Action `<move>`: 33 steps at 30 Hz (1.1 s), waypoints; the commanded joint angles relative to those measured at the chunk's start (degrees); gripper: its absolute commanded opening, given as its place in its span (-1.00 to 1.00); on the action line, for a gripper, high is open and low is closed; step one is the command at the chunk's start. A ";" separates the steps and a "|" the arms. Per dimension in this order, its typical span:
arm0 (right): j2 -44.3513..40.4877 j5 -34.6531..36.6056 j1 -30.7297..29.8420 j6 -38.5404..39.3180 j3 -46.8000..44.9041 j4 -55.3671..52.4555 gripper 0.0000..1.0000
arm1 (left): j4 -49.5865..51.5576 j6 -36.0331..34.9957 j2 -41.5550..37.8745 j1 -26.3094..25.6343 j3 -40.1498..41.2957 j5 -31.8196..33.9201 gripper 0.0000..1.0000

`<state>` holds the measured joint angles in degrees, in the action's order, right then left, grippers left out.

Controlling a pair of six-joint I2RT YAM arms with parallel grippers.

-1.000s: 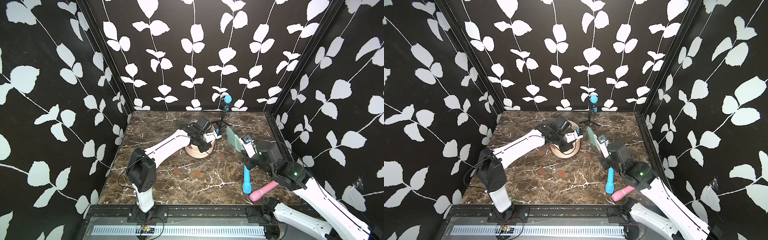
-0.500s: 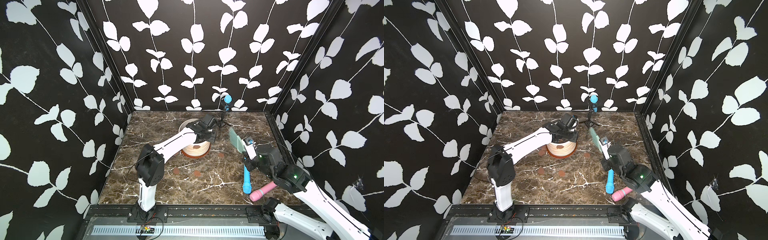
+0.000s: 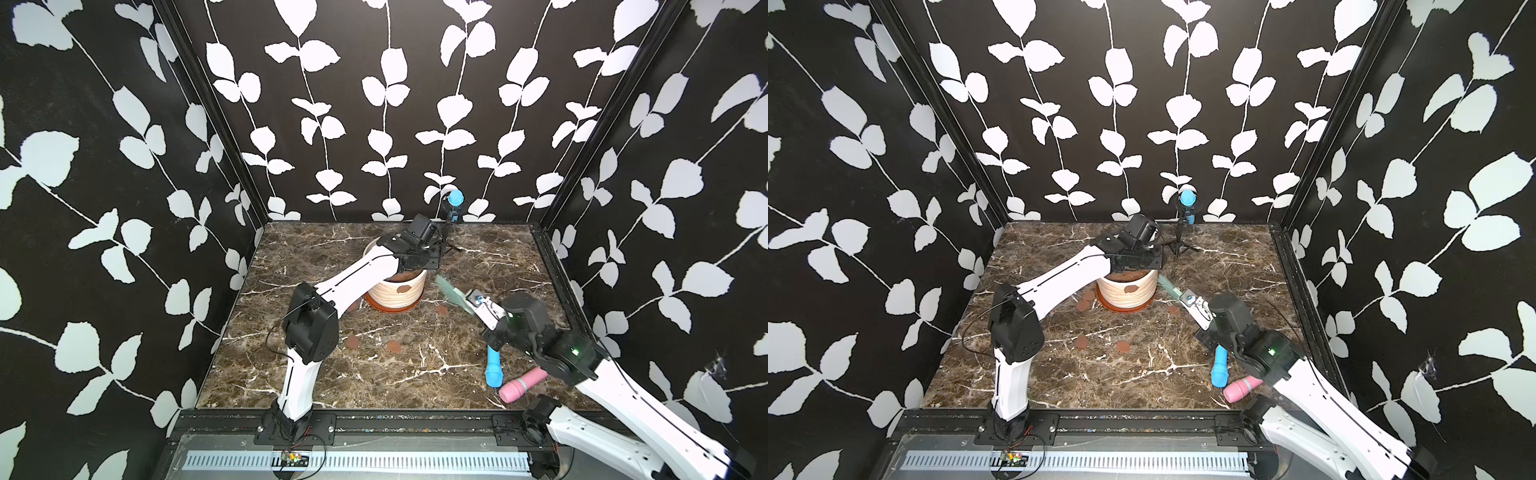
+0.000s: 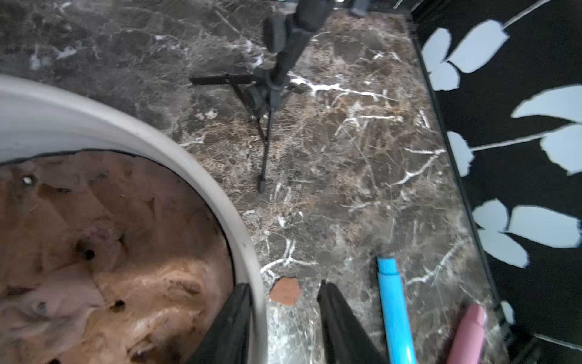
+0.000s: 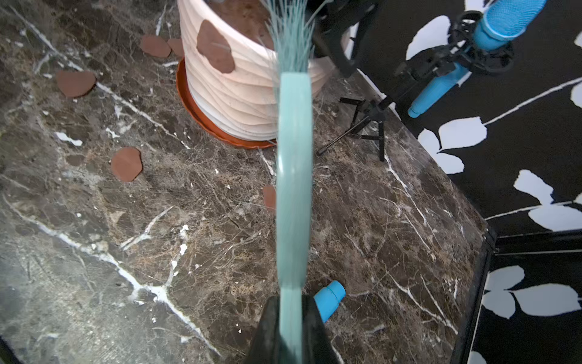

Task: Scrub the dried mud off the ceramic pot
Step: Rotate the pot on the tray, then brush off the soil from the pot.

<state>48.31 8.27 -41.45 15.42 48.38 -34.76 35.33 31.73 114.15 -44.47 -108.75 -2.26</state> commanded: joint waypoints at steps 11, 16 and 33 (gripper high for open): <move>18.01 -5.83 0.21 9.21 6.50 20.61 -1.00 | 4.41 -5.99 -39.59 12.76 27.36 8.13 0.97; 22.32 -9.27 0.17 10.43 8.78 23.92 -1.00 | 7.26 -6.92 -51.22 18.23 39.81 11.08 0.97; 13.41 -25.65 -1.01 7.16 4.83 9.60 -1.00 | 7.39 -9.64 -60.33 25.89 51.65 15.55 0.97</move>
<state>67.09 -14.02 -42.48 25.23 55.27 -22.90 43.38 23.83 54.30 -18.90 -57.52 11.57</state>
